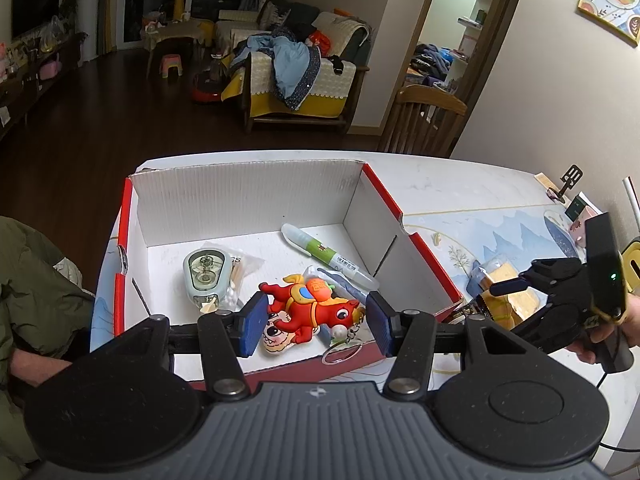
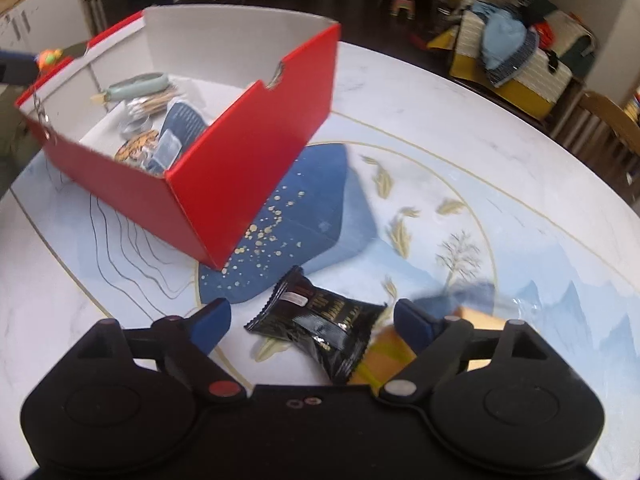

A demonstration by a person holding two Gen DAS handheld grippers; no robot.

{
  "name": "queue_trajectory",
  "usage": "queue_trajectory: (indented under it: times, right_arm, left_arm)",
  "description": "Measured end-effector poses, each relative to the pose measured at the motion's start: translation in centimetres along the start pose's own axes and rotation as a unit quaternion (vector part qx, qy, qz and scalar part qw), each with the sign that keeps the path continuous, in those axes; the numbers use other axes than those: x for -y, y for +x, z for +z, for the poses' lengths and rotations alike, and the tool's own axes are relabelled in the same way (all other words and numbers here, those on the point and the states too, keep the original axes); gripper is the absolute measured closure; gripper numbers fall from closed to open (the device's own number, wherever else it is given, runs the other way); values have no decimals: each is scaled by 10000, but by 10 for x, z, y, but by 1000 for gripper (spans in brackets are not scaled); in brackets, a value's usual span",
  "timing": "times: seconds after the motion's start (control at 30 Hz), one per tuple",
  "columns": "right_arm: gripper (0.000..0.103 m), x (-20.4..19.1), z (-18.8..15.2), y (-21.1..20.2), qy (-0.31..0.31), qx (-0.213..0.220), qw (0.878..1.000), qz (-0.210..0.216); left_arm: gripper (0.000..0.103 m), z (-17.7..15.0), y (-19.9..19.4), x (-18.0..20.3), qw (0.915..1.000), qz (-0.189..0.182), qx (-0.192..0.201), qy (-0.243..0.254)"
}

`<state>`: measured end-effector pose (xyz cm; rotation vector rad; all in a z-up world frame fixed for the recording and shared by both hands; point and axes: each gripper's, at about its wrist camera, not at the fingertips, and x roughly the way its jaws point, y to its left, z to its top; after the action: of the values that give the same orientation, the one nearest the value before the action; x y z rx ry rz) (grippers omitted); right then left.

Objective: Organize objects
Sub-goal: 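Carry the black packet and the red keychain with both grippers over the red box, then open the right gripper to drop the packet while the left gripper releases the keychain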

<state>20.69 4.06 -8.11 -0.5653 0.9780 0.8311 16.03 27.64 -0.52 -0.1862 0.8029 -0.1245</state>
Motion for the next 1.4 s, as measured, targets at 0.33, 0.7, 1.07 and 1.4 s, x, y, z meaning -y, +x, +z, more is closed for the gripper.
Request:
queue_trajectory:
  times: [0.33, 0.7, 1.07, 1.4]
  right_arm:
    - [15, -20, -1, 27, -274, -159, 9995, 22]
    - [59, -41, -4, 28, -517, 173, 9980, -312]
    - [63, -35, -13, -9, 300, 253, 9989, -238]
    - [63, -33, 22, -82, 580, 716, 9957, 18]
  left_arm:
    - [50, 1, 3, -2, 10000, 49, -44, -55]
    - [50, 0, 7, -1, 10000, 33, -76, -53]
    - [50, -2, 10, -3, 9999, 28, -89, -69]
    - [50, 12, 2, -1, 9999, -55, 97, 37]
